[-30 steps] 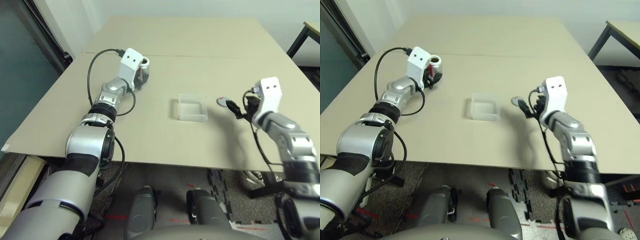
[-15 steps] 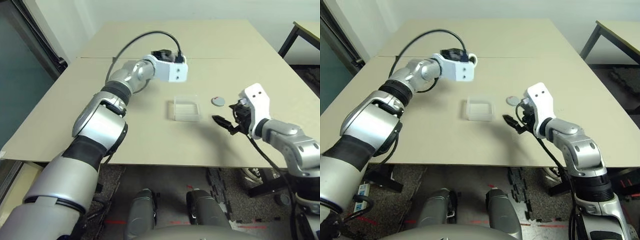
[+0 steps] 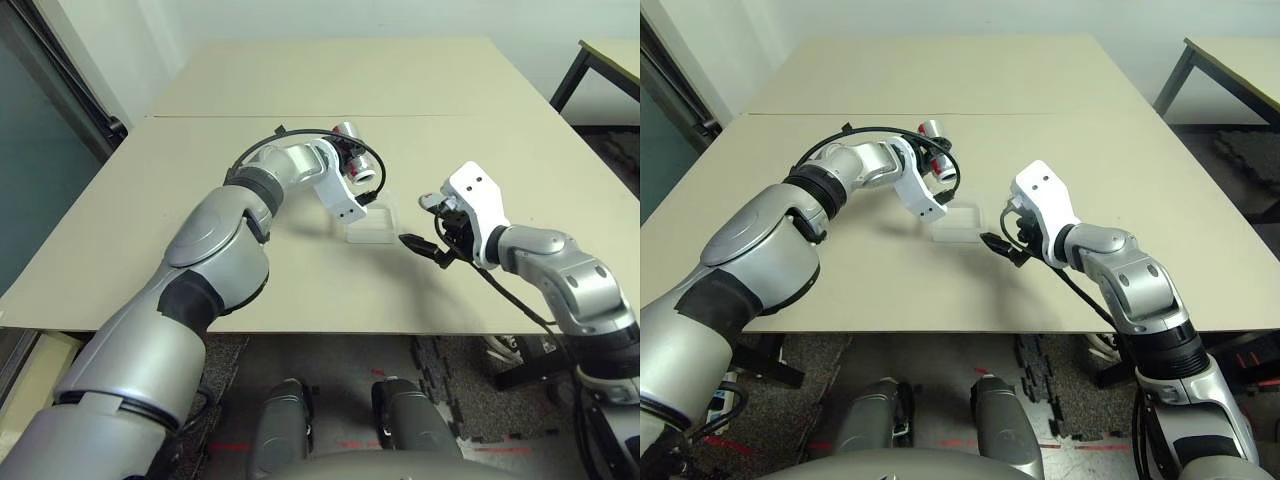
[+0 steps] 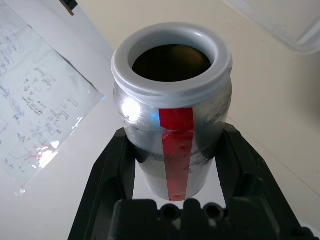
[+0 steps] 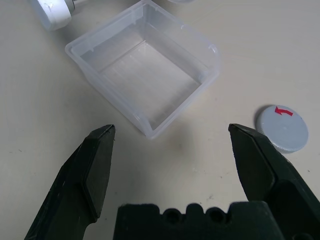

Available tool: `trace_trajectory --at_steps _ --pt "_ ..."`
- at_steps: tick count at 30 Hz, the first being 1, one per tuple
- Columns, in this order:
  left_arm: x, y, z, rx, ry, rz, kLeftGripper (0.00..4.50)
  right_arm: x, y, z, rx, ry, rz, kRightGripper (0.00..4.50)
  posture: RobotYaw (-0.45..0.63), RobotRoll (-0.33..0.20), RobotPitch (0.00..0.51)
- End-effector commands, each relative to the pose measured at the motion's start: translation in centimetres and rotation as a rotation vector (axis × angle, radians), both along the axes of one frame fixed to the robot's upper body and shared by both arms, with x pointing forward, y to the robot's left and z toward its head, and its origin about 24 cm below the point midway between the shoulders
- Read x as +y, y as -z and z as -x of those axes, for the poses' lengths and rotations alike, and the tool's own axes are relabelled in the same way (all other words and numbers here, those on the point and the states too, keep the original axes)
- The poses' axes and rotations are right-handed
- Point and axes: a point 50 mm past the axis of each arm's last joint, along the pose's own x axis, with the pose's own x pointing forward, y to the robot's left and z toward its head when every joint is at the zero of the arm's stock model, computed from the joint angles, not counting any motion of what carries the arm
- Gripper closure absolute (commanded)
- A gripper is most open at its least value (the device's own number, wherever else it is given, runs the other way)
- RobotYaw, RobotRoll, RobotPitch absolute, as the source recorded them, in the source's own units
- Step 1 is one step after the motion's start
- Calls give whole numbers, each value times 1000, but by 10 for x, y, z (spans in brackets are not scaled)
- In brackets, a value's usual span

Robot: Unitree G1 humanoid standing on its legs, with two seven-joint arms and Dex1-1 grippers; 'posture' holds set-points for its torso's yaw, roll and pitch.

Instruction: Pour the medicine from the bottle into the box.

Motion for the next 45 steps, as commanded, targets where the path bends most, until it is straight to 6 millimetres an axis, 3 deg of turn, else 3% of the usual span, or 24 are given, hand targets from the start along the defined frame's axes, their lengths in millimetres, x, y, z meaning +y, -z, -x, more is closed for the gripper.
trace_trajectory --at_steps 1,10,13,17,20,23,26,30,33,35,45 --pt "5 2 -1 -1 -21 -7 2042 3 2 1 18 -12 7 0 -139 0 63" --pt "2 2 -1 -31 13 -42 2042 1 3 1 26 -16 12 0 -126 0 67" --pt "-3 -3 0 14 -17 55 2042 2 3 1 28 -16 10 0 -129 0 68" --pt "2 -14 -5 190 -191 453 2042 1 3 1 30 -4 -3 0 -129 0 70" --pt "13 -25 -10 357 -338 845 2042 0 3 1 28 2 -6 0 -118 0 69" --pt "34 -31 -17 523 -492 1283 2042 -1 2 0 26 8 -8 0 -107 0 69" --pt "53 -30 -20 601 -573 1552 2042 -3 1 -2 24 12 -11 0 -84 0 69" --pt "74 -15 -19 643 -614 1787 2042 -2 0 -5 24 10 -12 0 -64 0 74" --pt "81 -2 -17 674 -656 1858 2042 -1 0 -6 26 5 -12 0 -46 0 81" --pt "88 19 -12 713 -726 1920 2042 2 1 -6 33 -5 -15 0 -41 0 84" --pt "99 67 1 759 -932 2038 2042 6 5 -2 57 -24 -15 0 -35 0 92"
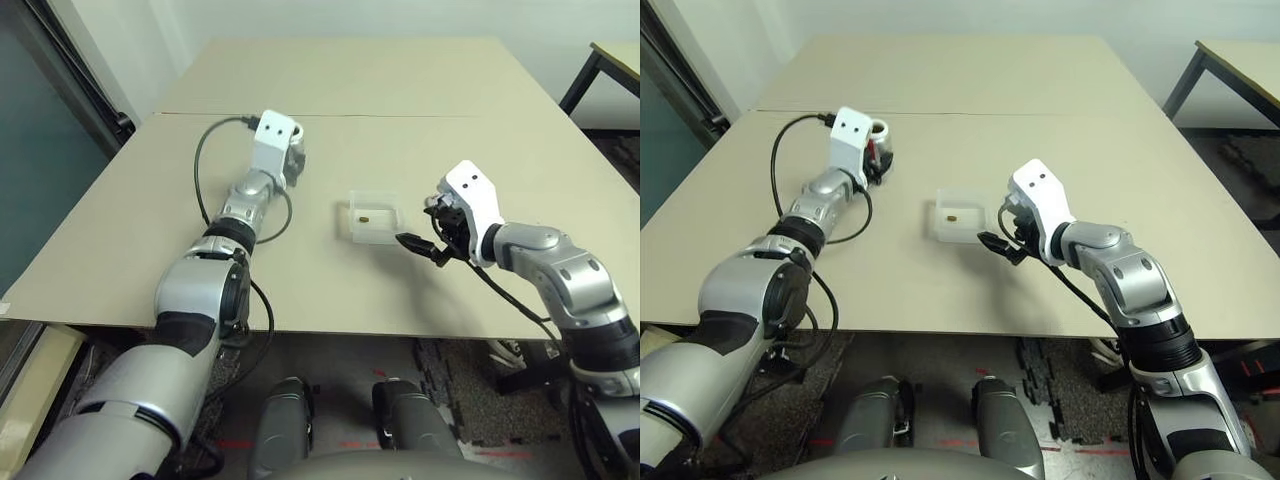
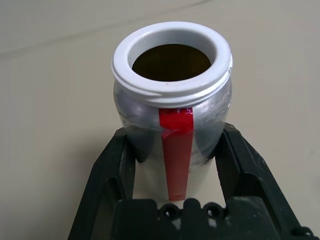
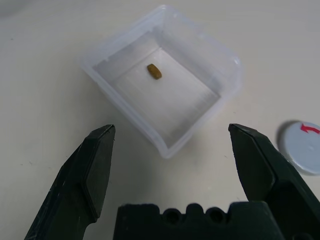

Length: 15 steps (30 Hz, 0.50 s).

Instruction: Pour the medicine from the bottle into the box.

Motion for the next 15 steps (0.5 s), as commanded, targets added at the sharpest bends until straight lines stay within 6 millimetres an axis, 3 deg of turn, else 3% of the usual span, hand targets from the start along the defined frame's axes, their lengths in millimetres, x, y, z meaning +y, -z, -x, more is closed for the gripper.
trace_trajectory --at_steps 1,9,15 --pt "0 9 3 31 -31 41 2042 3 2 2 20 -13 3 0 -35 0 92" --pt "0 11 4 39 -28 37 2042 4 3 3 23 -12 -2 0 -37 0 94" --pt "0 7 3 18 -15 13 27 4 3 2 19 -11 -4 0 -35 0 89"
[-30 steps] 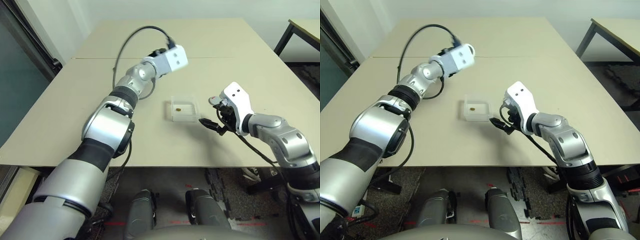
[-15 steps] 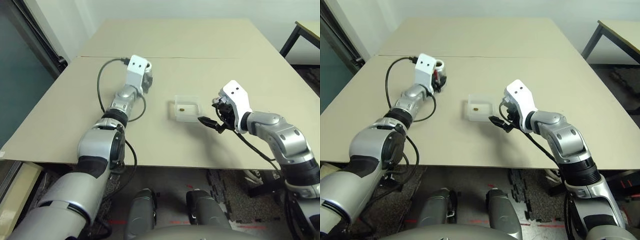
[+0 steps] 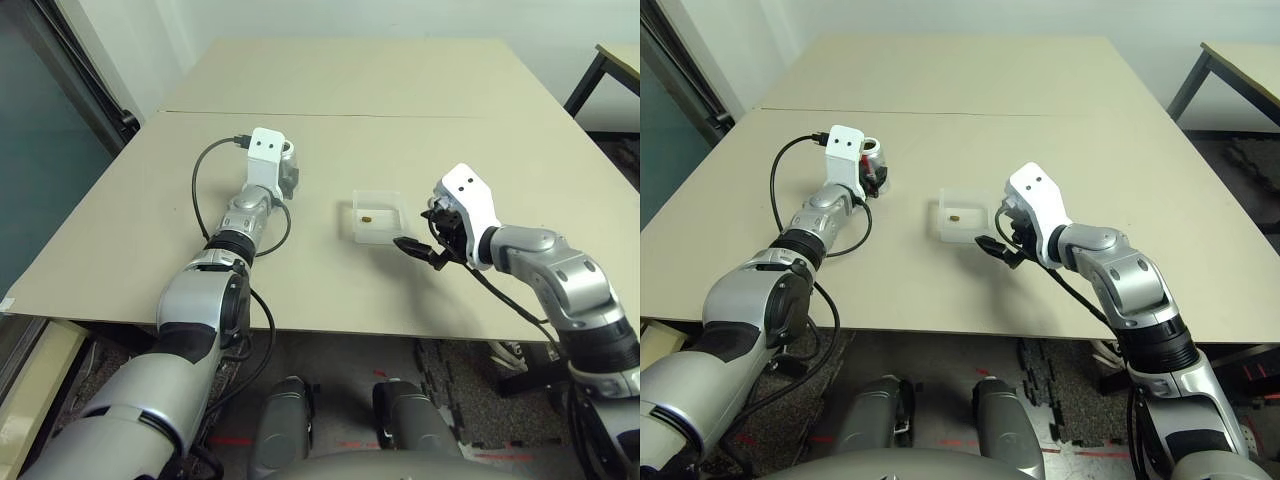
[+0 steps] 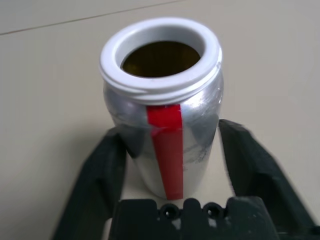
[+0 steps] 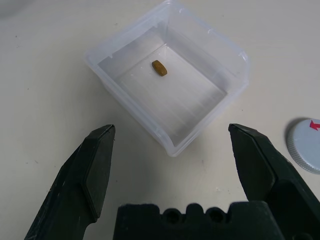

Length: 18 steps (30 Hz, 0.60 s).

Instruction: Pour the medicine from the bottle into the box.

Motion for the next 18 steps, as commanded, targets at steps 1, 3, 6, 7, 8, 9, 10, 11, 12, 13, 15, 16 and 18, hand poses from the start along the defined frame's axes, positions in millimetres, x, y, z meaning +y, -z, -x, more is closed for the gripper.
trace_trajectory --at_steps 1,3,6,7,8,9,10,11,12,13,15,16,18 --pt "-1 2 1 0 11 -17 27 2 1 1 2 -8 0 0 -34 0 87" --pt "-1 0 0 -12 14 -25 27 2 1 1 1 -8 -1 0 -34 0 87" --pt "0 -3 0 -27 14 -24 27 3 1 0 0 -6 -4 0 -32 0 86" --pt "0 -3 0 -30 15 -21 27 3 1 0 -1 -6 -5 0 -32 0 86" --pt "-1 -3 0 -31 20 -20 27 3 1 0 -1 -6 -6 0 -32 0 86" --pt "-1 -3 0 -32 23 -19 27 3 2 0 -1 -6 -6 0 -32 0 86" --pt "0 -4 0 -39 22 -20 27 3 2 0 -1 -6 -6 0 -27 0 85" --pt "0 -4 -1 -44 21 -19 27 3 2 0 -1 -6 -7 0 -27 0 85" --pt "1 -5 -1 -48 19 -19 27 3 2 0 -1 -5 -8 0 -27 0 85" --pt "2 -5 0 -52 18 -19 27 3 2 0 -1 -5 -8 0 -22 0 86" --pt "3 -4 0 -54 16 -15 27 3 2 0 0 -5 -9 0 -14 0 85" --pt "4 -4 0 -55 13 -14 27 3 2 0 0 -6 -10 0 -14 0 85" --pt "6 -4 1 -57 12 -10 27 3 2 0 1 -5 -12 0 -9 0 87"
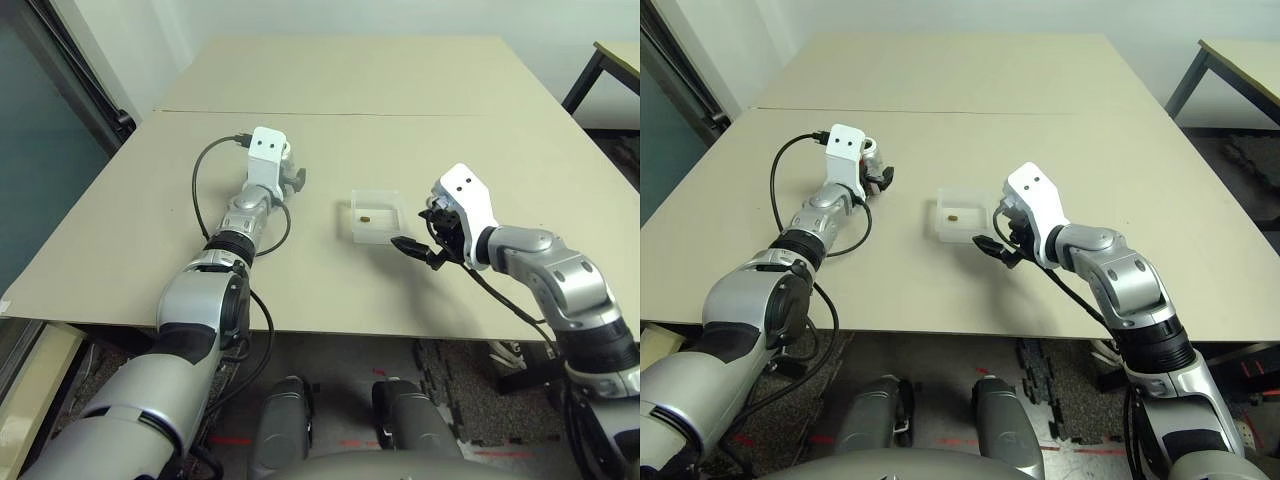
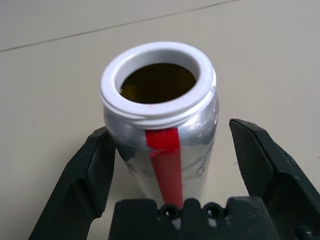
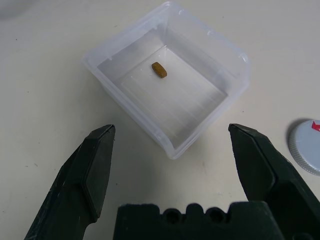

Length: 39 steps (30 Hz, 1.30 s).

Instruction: Pour the medicine from the bottle into the box.

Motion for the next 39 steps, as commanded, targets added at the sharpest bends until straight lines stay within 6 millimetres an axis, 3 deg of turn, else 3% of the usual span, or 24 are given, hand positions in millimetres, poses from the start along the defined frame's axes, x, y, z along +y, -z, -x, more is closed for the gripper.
trace_trajectory --at_steps 1,16,22,26,33,36,39 --pt "5 4 2 -4 0 4 27 1 2 1 5 -2 -4 0 -7 0 86" --pt "10 25 21 19 61 93 27 -4 4 1 11 18 -12 0 23 0 100" --pt "13 23 47 -3 61 119 27 -11 4 5 14 43 -17 0 27 0 113" --pt "18 14 81 -10 66 132 27 -17 1 9 11 73 -31 0 44 0 120" --pt "54 -9 132 -15 -49 131 27 -49 -11 17 -36 247 -104 0 93 0 123" --pt "79 -14 140 -22 -127 92 27 -67 -14 19 -64 358 -148 0 99 0 124" --pt "122 -21 133 -54 -264 52 27 -94 -15 17 -134 545 -179 0 106 0 124"
